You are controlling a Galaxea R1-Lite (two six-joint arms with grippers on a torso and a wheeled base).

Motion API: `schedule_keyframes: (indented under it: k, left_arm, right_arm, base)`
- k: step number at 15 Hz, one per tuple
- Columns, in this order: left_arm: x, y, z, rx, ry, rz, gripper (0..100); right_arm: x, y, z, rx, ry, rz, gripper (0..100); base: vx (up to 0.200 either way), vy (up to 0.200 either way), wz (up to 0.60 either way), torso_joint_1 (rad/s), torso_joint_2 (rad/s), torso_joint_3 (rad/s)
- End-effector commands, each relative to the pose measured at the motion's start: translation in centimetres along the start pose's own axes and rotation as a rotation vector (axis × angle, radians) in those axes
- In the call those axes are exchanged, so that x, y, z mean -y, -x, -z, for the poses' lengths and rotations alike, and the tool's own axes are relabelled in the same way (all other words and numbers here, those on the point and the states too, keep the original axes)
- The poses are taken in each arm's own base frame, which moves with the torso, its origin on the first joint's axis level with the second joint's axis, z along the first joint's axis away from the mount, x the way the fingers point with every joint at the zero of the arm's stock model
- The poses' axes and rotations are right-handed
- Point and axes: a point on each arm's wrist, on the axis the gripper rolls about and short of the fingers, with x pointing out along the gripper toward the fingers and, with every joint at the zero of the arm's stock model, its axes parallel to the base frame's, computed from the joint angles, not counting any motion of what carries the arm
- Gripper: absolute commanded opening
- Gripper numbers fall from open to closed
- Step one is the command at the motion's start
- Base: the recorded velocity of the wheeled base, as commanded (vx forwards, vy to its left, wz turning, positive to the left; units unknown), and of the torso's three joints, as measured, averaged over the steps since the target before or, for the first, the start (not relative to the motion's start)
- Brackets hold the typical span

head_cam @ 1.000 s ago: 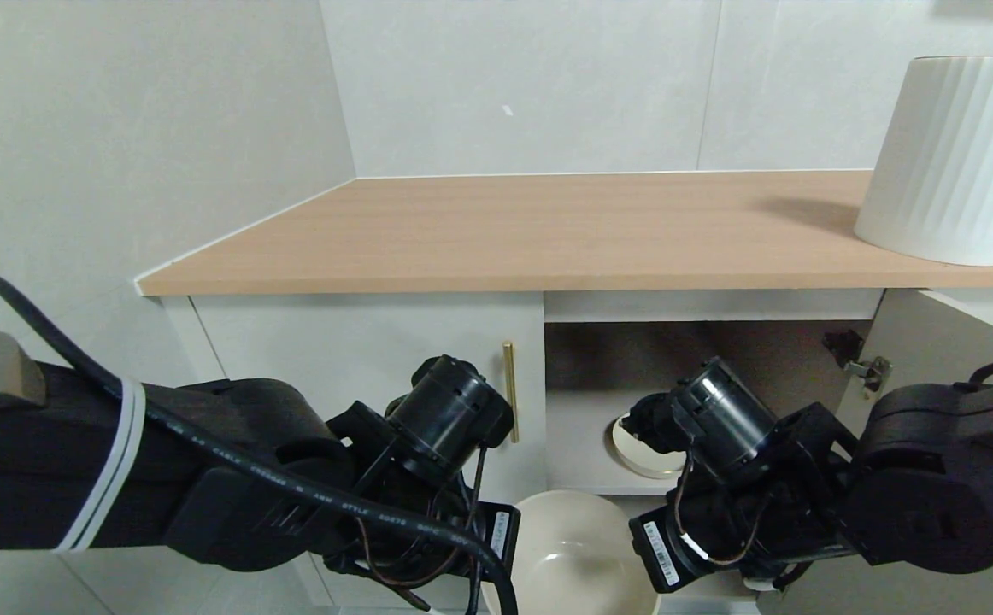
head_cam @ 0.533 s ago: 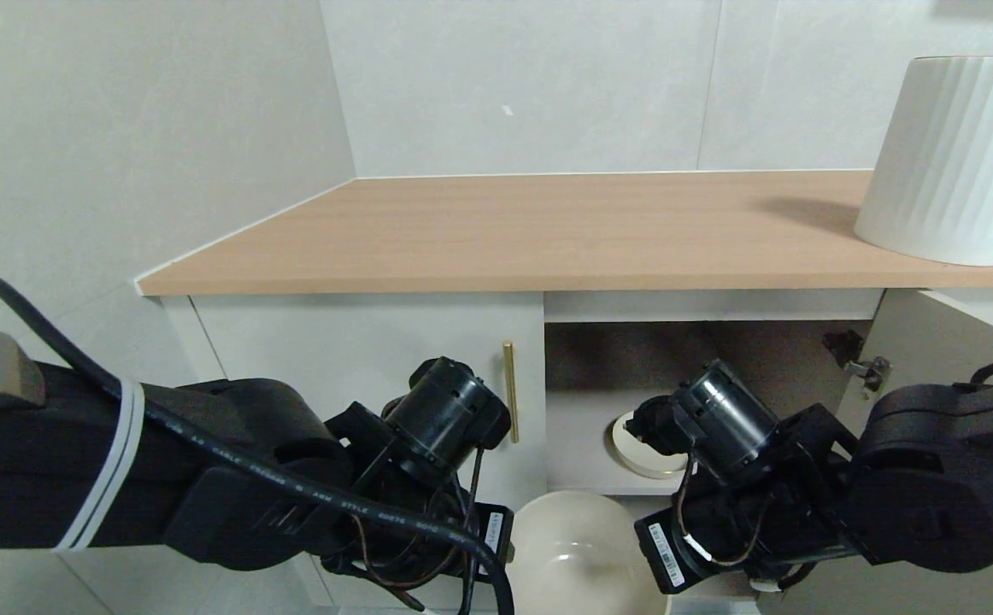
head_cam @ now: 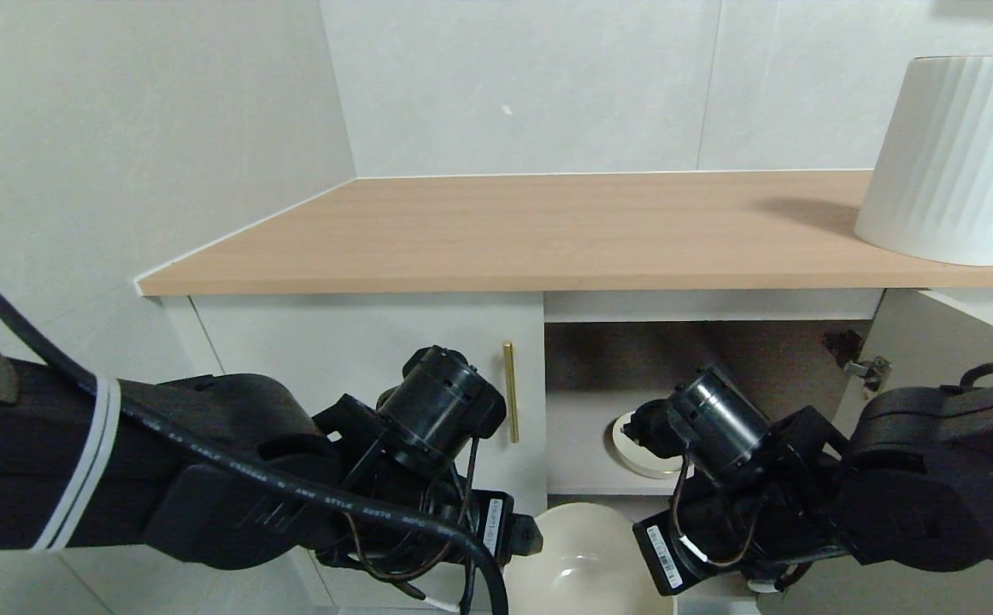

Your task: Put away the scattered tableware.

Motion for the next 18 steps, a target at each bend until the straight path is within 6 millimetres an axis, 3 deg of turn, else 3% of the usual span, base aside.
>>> schedule_keyframes:
  k: [1, 3, 8, 11, 15, 18]
  left_arm:
    - [0.0, 0.7, -0.2, 0.025, 0.012, 0.014, 100]
    - [0.0, 1.1, -0.3, 0.035, 0.014, 0.022, 100]
    - [-0.1, 1.8, -0.4, 0.053, 0.017, 0.03, 100]
    - [-0.1, 1.9, -0.4, 0.057, 0.018, 0.03, 100]
    - [-0.1, 1.8, -0.4, 0.056, 0.018, 0.029, 100]
    - [-0.1, 1.8, -0.4, 0.056, 0.018, 0.029, 100]
  right_arm:
    - [0.4, -0.7, -0.2, -0.006, -0.016, 0.015, 0]
    - [1.6, -1.5, -0.7, 0.025, -0.086, 0.065, 0]
    - [7.2, -1.6, -2.8, 0.133, -0.358, 0.15, 0]
    - [10.1, -2.7, -3.3, 0.198, -0.454, 0.203, 0]
    - [11.6, -6.3, -3.8, 0.288, -0.546, 0.277, 0]
    - [12.9, -7.8, -4.2, 0.338, -0.59, 0.287, 0]
  base:
    - [0.0, 0.0, 0.0, 0.0, 0.0, 0.0]
    - [0.0, 0.0, 0.0, 0.0, 0.0, 0.0]
    - [0.0, 0.0, 0.0, 0.0, 0.0, 0.0]
    - [0.0, 0.0, 0.0, 0.0, 0.0, 0.0]
    - [0.0, 0.0, 0.0, 0.0, 0.0, 0.0]
    - [0.0, 0.0, 0.0, 0.0, 0.0, 0.0]
